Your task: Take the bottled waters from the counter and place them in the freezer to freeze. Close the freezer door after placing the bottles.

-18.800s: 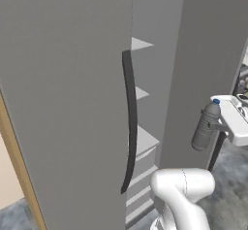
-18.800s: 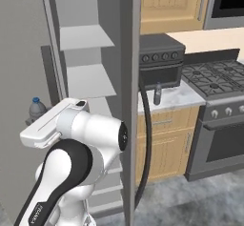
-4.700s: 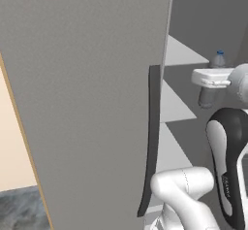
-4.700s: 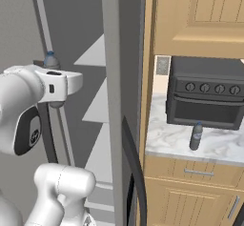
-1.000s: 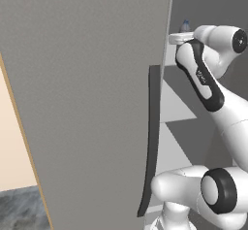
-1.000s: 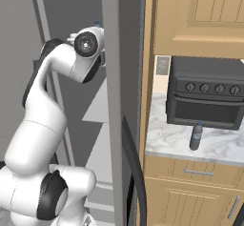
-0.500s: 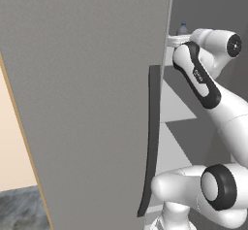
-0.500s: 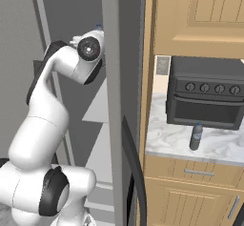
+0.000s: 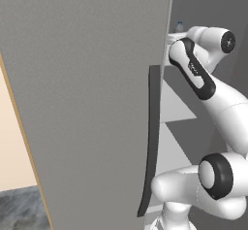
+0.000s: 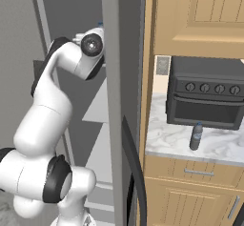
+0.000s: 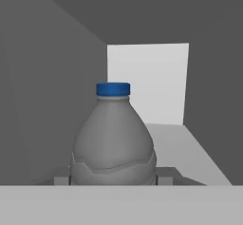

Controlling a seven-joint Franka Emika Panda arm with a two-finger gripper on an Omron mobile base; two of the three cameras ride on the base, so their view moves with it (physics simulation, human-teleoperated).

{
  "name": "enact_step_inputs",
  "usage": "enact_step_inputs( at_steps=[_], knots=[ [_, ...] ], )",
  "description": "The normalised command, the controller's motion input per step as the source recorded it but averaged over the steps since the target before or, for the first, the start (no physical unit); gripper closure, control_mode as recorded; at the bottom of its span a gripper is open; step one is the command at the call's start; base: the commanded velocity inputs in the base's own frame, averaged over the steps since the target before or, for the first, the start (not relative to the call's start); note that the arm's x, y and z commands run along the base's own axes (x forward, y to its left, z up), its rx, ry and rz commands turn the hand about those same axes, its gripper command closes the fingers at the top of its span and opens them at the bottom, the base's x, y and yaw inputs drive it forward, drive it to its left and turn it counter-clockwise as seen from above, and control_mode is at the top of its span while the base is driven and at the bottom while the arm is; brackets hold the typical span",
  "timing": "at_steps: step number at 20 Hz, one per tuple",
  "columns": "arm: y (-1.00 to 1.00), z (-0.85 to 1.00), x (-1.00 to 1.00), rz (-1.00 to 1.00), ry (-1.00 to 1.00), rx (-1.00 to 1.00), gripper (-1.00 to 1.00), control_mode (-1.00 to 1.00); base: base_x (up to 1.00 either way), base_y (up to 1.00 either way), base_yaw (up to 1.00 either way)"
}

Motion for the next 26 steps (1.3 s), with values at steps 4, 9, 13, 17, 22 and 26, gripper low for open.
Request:
enact_step_inputs(
  at_steps=[4, 9, 13, 17, 22, 26],
  knots=[
    [0.00, -0.07, 0.39, 0.00, 0.00, 0.00, 1.00, -1.00, 0.00, 0.00, 0.00],
    [0.00, -0.20, 0.41, 0.00, 0.00, 0.00, 1.00, -1.00, 0.00, 0.00, 0.00],
    [0.00, -0.29, 0.42, 0.00, 0.00, 0.00, 1.00, -1.00, 0.00, 0.00, 0.00],
    [0.00, -0.27, 0.36, 0.00, -0.01, 0.00, 1.00, -1.00, 0.00, 0.00, 0.00],
    [0.00, -0.26, 0.36, 0.00, 0.00, 0.00, 1.00, -1.00, 0.00, 0.00, 0.00],
    [0.00, -0.27, 0.27, 0.00, 0.00, 0.00, 1.00, -1.00, 0.00, 0.00, 0.00]
  ],
)
